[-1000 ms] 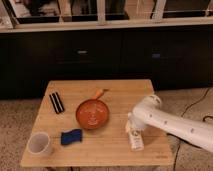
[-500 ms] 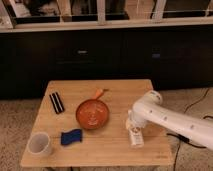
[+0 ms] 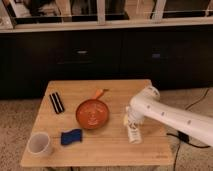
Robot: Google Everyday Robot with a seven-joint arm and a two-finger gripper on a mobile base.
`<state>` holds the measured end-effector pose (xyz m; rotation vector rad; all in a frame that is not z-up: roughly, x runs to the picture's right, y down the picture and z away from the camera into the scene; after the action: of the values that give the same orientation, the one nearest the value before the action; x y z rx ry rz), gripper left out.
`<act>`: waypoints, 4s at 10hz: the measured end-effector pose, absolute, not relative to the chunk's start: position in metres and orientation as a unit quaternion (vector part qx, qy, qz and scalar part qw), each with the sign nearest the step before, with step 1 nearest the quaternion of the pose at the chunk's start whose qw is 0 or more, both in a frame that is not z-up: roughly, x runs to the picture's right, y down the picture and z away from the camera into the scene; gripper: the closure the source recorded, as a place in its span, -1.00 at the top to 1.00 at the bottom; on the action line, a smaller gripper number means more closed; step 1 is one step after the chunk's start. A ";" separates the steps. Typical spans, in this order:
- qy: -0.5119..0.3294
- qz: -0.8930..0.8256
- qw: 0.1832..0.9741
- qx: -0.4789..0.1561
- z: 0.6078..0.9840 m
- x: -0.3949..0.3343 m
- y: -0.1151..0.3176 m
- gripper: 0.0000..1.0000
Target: Place the bottle in the ceramic bowl
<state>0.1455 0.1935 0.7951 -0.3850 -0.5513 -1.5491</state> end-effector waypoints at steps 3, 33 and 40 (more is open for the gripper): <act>-0.245 -0.691 0.659 -0.167 0.789 0.135 0.181 -0.43; -0.263 -0.774 0.565 -0.114 0.770 -0.007 0.080 -0.96; -0.269 -0.776 0.559 -0.112 0.777 -0.029 0.078 -0.96</act>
<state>-0.0291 0.0784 0.7767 -0.2640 -0.6351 -1.8302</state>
